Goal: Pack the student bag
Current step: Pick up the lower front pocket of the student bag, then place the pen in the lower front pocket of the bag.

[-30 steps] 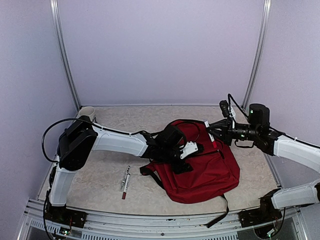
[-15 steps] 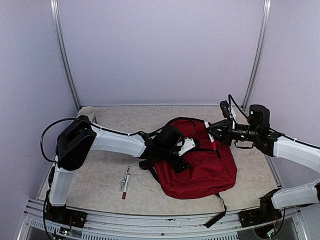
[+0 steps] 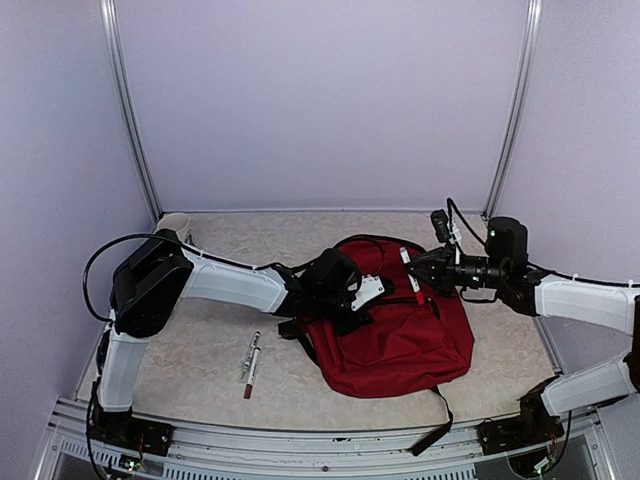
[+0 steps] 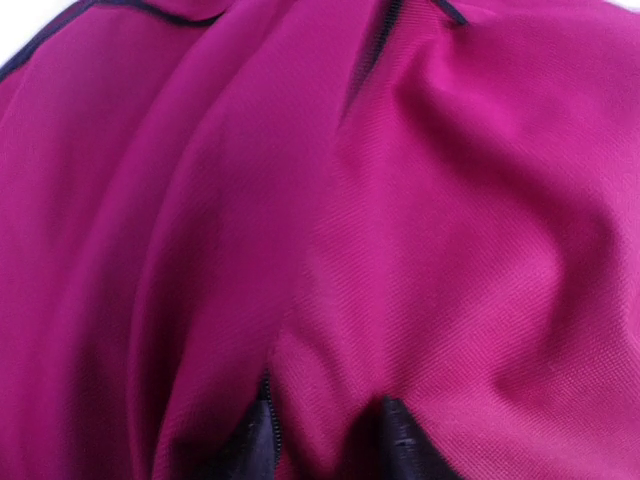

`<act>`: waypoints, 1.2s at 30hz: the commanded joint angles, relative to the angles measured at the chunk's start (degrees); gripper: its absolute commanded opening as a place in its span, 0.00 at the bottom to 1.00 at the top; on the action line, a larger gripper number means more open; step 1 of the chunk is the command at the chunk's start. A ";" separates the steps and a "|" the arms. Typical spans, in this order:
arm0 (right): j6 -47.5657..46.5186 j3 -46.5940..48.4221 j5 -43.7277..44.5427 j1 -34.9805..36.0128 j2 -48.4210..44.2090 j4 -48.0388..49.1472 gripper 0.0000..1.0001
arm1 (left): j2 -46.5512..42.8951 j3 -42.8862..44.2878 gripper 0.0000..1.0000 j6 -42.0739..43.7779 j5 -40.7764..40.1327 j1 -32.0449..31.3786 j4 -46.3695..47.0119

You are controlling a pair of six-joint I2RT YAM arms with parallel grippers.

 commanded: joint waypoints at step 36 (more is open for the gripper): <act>-8.52 3.91 0.41 4.05 17.70 13.45 0.00 | -16.46 -17.92 0.00 0.46 8.34 -0.70 15.06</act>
